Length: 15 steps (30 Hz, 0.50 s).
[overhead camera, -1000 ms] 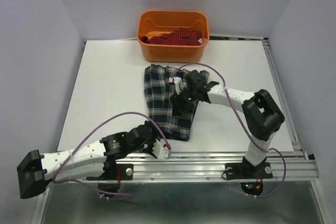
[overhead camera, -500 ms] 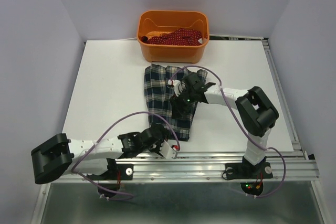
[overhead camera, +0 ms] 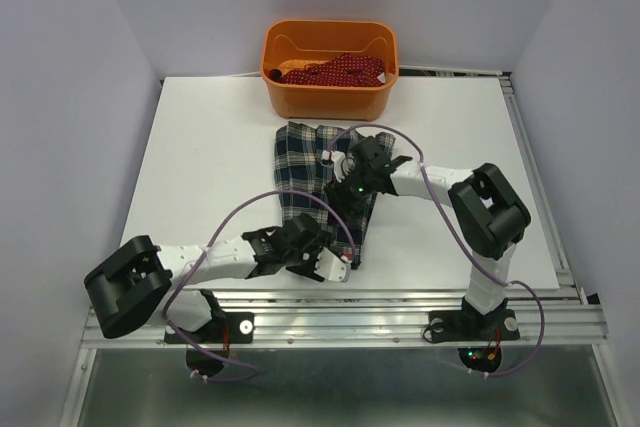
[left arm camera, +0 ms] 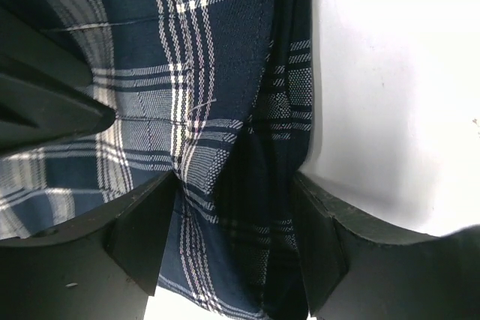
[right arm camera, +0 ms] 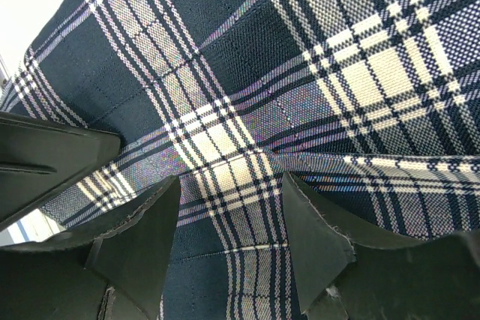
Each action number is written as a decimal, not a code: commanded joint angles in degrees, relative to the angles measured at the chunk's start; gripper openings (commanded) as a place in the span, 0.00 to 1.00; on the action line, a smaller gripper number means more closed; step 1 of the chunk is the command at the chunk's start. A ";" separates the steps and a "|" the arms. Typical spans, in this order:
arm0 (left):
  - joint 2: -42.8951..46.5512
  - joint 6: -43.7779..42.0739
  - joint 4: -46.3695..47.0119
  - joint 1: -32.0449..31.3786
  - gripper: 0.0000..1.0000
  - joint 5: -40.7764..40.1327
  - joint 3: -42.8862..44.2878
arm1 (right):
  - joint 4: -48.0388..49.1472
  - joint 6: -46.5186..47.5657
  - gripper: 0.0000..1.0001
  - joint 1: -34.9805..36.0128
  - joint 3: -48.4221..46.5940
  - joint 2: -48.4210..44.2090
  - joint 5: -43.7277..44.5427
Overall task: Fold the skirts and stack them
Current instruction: Fold the skirt
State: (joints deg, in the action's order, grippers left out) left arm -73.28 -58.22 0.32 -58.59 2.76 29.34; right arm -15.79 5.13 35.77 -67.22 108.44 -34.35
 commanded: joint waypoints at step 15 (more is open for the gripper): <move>-3.55 2.84 -4.37 0.93 0.33 1.73 5.02 | -1.61 -0.56 0.61 -1.05 -0.37 3.88 -0.98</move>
State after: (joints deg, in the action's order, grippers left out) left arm -78.50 -59.00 -6.72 -57.28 6.26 35.22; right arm -15.86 4.25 34.89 -68.12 109.67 -36.49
